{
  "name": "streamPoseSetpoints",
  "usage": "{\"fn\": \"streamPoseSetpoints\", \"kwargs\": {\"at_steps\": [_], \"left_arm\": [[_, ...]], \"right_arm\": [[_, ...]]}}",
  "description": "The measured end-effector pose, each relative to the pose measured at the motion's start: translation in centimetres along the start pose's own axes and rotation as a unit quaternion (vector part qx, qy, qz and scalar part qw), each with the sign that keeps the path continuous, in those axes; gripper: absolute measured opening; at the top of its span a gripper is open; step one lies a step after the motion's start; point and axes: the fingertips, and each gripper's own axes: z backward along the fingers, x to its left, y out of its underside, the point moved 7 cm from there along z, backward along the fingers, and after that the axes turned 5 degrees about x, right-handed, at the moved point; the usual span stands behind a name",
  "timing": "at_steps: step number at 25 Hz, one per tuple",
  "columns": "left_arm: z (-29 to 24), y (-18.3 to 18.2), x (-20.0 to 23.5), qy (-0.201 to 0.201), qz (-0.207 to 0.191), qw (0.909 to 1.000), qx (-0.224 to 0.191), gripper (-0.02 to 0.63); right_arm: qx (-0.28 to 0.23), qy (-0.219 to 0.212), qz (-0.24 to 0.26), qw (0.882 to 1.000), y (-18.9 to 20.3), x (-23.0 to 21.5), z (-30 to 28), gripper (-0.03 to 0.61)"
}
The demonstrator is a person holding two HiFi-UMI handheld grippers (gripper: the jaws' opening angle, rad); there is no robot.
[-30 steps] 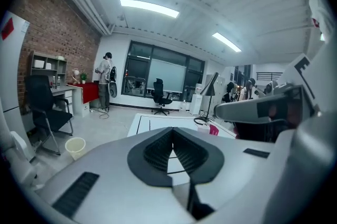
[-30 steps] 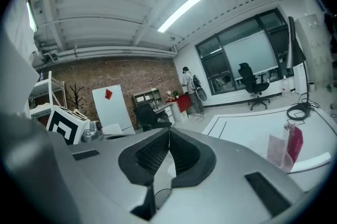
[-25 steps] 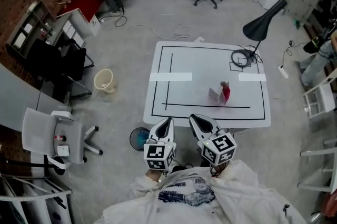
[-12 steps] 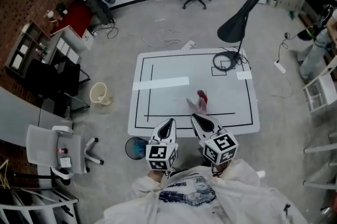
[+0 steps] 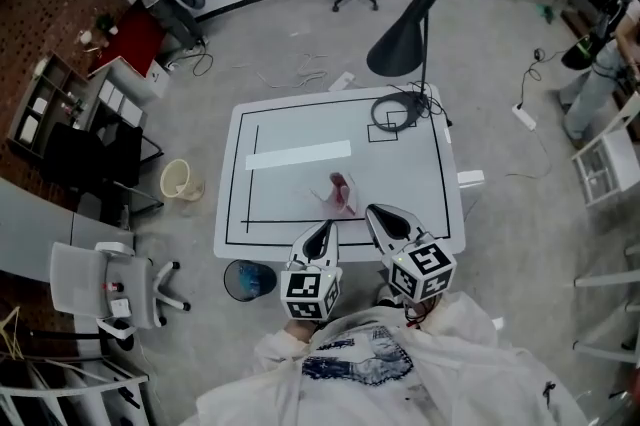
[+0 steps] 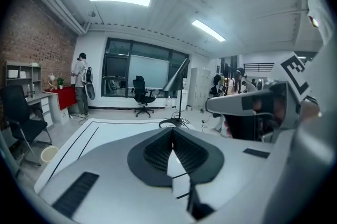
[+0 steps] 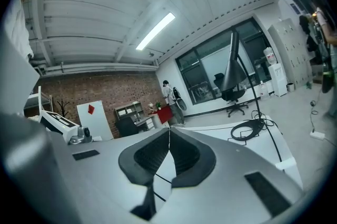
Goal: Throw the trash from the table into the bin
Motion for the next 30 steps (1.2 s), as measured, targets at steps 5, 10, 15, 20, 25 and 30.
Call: {"fn": "streamPoseSetpoints", "kwargs": {"at_steps": [5,10,15,20,25,30], "left_arm": [[-0.2,-0.6,-2.0,-0.013,-0.003,0.9999,0.001,0.008],[0.4,0.0,-2.2,-0.038,0.005,0.9992,0.011,0.008],[0.0,0.9,-1.4,-0.054,0.015,0.9982,0.023,0.008],[-1.1,1.2,-0.1,-0.056,0.022,0.9978,0.026,0.008],[-2.1,0.5,0.6,-0.055,0.028,0.998,0.015,0.008],[-2.8,0.9,1.7,-0.061,0.036,0.9973,0.02,0.008]], "right_arm": [[0.005,-0.001,-0.009,1.0,-0.3,-1.9,1.5,0.021],[0.041,-0.009,-0.002,0.999,0.9,-2.1,1.1,0.021],[0.061,-0.008,0.006,0.998,1.7,-2.7,-0.3,0.021],[0.091,-0.013,0.024,0.995,2.4,-2.7,-2.1,0.023],[0.106,0.0,0.035,0.994,2.5,-3.8,-2.9,0.023],[0.12,0.004,0.046,0.992,2.6,-4.0,-4.1,0.025]]}}
